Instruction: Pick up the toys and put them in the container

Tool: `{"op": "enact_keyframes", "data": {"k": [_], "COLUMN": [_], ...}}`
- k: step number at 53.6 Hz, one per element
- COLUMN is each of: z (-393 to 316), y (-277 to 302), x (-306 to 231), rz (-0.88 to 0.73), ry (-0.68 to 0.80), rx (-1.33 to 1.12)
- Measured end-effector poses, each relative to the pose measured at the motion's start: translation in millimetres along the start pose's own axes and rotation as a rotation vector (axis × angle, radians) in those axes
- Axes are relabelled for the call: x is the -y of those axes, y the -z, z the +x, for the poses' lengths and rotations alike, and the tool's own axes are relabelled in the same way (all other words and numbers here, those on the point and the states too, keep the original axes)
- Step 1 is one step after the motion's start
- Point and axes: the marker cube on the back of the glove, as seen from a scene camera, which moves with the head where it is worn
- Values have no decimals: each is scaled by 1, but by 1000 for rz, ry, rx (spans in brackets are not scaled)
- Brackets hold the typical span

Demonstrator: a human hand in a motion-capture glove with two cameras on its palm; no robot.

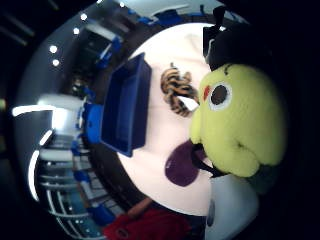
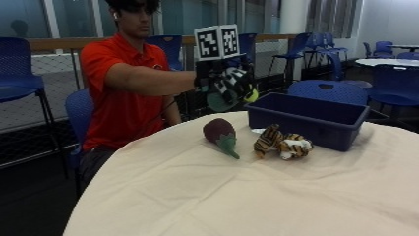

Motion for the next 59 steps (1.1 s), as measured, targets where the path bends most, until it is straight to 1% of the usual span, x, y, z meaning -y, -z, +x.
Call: {"op": "enact_keyframes", "data": {"k": [9, 15, 19, 24, 28, 33, 37, 39, 41, 45, 48, 50, 54, 59], "z": [-88, -157, -190, -226, -251, -277, -298, -300, -298, -286, -279, -272, -234, -225], "y": [18, 21, 20, 17, 15, 13, 6, 1, -5, -19, -22, -22, -29, -26], "x": [25, 37, 47, 56, 68, 79, 79, 80, 80, 72, 63, 60, 64, 50], "rz": [12, 21, 23, 28, 26, 1, -32, -58, -93, -222, -296, -294, -206, -195], "ry": [87, 169, 201, 323, 325, 228, 292, 253, 252, 335, 416, 418, 365, 316], "rx": [21, 32, 23, -10, -33, 24, 45, 26, -21, -108, -18, 30, -124, 43]}}
